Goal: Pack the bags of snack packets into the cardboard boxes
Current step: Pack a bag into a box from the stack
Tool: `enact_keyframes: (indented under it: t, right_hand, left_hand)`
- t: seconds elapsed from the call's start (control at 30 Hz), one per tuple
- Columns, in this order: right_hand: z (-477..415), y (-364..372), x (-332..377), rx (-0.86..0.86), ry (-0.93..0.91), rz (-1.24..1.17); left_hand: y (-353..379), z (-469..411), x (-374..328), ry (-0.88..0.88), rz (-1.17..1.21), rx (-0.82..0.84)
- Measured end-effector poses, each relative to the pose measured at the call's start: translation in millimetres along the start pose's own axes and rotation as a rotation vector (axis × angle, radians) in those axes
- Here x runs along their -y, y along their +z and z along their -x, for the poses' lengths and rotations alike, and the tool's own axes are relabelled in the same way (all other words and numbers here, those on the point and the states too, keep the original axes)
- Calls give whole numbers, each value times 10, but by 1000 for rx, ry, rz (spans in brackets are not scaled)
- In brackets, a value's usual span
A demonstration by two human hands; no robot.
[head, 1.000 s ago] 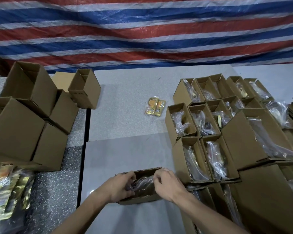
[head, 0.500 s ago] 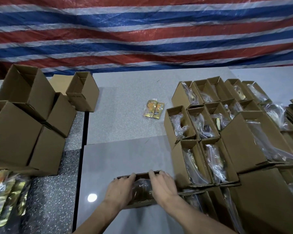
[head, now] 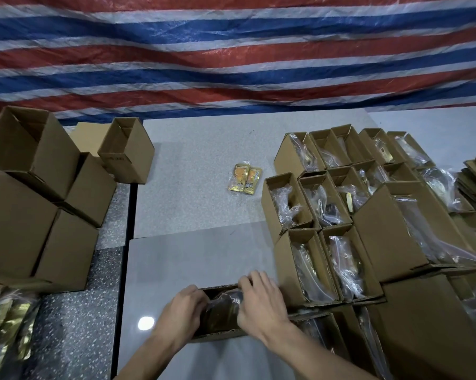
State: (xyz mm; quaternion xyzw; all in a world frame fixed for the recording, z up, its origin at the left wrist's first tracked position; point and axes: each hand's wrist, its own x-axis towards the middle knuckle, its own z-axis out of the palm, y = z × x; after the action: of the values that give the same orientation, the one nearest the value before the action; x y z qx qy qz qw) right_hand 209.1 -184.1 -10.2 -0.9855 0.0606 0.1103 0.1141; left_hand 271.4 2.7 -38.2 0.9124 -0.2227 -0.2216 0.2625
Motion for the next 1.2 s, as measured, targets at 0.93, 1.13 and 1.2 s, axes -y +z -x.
enact_keyframes:
  t: [0.93, 1.13, 1.2]
  right_hand:
    - [-7, 105, 452, 6, -287, -27]
    - [-25, 59, 327, 8, -279, -187]
    - [-7, 61, 282, -1, -264, -217]
  left_hand:
    - [-169, 88, 177, 89, 141, -20]
    - [-241, 90, 176, 125, 146, 29]
    - [-253, 91, 178, 122, 146, 29]
